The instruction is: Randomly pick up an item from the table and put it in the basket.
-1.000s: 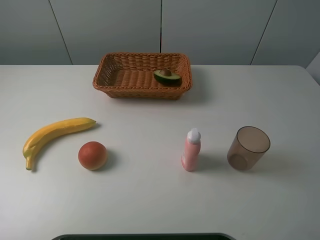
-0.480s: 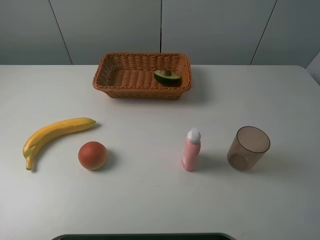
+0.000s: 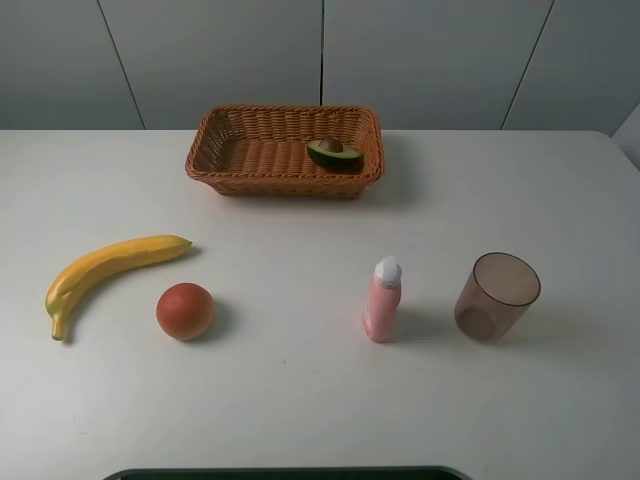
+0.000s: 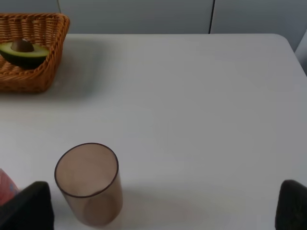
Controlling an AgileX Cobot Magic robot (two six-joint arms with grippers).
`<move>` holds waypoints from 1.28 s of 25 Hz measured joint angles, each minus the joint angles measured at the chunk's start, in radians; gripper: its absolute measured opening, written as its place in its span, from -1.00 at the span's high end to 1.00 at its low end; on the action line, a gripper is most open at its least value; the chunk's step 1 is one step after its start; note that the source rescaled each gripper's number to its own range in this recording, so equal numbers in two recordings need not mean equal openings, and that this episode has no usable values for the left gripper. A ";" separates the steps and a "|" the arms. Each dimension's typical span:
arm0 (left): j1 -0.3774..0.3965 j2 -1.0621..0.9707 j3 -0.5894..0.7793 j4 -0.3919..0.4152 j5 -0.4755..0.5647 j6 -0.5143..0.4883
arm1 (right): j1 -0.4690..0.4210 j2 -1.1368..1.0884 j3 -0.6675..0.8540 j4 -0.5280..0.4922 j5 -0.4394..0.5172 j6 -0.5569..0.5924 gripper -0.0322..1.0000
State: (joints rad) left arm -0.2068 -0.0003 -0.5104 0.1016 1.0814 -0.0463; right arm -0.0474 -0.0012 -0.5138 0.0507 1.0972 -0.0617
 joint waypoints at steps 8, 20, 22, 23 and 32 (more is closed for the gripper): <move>0.000 0.000 0.000 0.000 0.000 0.000 | 0.000 0.000 0.000 0.015 0.000 0.000 -1.00; 0.000 0.000 0.000 0.000 0.000 0.000 | 0.000 0.000 0.000 0.015 0.000 0.000 -1.00; 0.000 0.000 0.000 0.000 0.000 0.000 | 0.000 0.000 0.000 0.015 0.000 0.000 -1.00; 0.000 0.000 0.000 0.000 0.000 0.000 | 0.000 0.000 0.000 0.015 0.000 0.000 -1.00; 0.000 0.000 0.000 0.000 0.000 0.000 | 0.000 0.000 0.000 0.015 0.000 0.000 -1.00</move>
State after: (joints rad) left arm -0.2068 -0.0003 -0.5104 0.1016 1.0814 -0.0463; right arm -0.0474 -0.0012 -0.5138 0.0654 1.0972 -0.0617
